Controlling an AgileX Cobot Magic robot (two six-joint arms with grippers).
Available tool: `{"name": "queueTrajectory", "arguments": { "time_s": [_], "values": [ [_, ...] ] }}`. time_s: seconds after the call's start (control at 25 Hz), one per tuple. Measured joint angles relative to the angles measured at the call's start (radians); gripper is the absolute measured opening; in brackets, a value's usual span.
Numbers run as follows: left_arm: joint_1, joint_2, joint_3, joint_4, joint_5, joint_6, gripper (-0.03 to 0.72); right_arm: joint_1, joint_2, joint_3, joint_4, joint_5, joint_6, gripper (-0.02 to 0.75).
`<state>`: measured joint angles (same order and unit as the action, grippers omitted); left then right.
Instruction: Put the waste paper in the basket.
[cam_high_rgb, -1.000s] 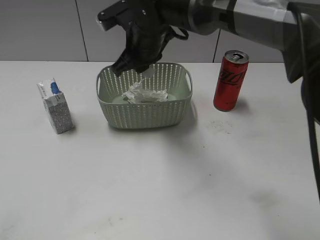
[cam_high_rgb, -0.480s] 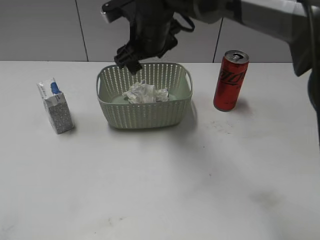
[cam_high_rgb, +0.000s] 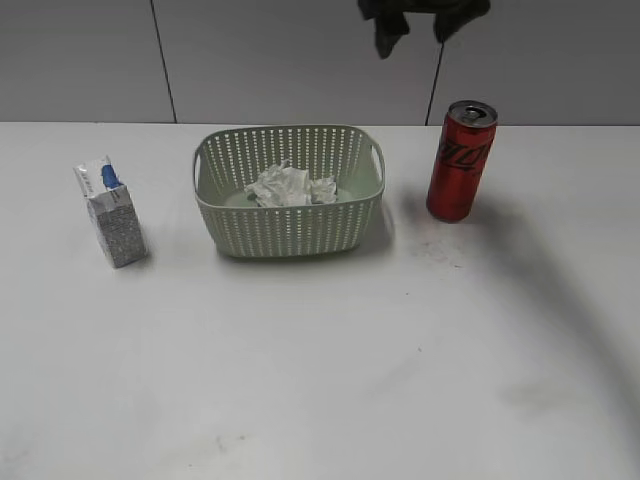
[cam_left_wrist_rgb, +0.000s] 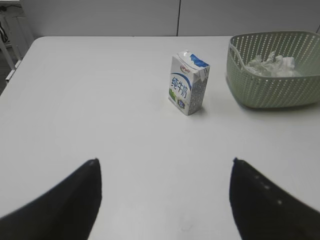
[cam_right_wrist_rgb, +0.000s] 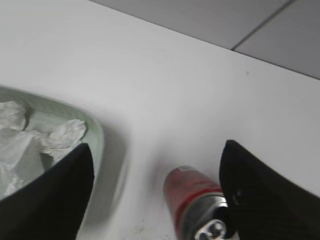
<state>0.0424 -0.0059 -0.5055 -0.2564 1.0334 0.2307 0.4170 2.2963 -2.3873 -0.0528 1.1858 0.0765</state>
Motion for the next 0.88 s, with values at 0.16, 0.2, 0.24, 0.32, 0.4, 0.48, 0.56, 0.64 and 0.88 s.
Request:
{"name": "queueTrajectory", "arguments": {
  "time_s": [0.16,0.2,0.24,0.32,0.4,0.48,0.56,0.64,0.88],
  "values": [
    [0.0,0.0,0.0,0.0,0.0,-0.001,0.591,-0.14,0.0,0.0,0.061,0.005,-0.001,0.593],
    [0.0,0.0,0.0,0.0,0.0,-0.001,0.591,-0.171,0.0,0.0,0.066,0.005,-0.001,0.593],
    [0.0,0.0,0.0,0.0,0.0,-0.001,0.591,-0.201,-0.001,0.0,0.07,0.005,-0.001,0.593],
    [0.0,0.0,0.0,0.0,0.0,0.0,0.591,-0.254,-0.001,0.0,0.077,0.005,-0.001,0.593],
    [0.0,0.0,0.0,0.0,0.0,-0.001,0.591,-0.29,-0.001,0.0,0.082,0.007,-0.001,0.593],
    [0.0,0.0,0.0,0.0,0.0,-0.001,0.591,-0.316,-0.003,0.0,0.085,0.008,-0.001,0.592],
    [0.0,0.0,0.0,0.0,0.0,0.0,0.591,-0.323,-0.014,0.0,0.09,0.009,-0.003,0.592],
    [0.0,0.0,0.0,0.0,0.0,0.0,0.591,-0.324,-0.045,0.012,0.116,0.009,-0.015,0.592],
    [0.0,0.0,0.0,0.0,0.0,-0.001,0.591,-0.323,-0.236,0.24,0.18,0.008,-0.077,0.592]
  ]
}}
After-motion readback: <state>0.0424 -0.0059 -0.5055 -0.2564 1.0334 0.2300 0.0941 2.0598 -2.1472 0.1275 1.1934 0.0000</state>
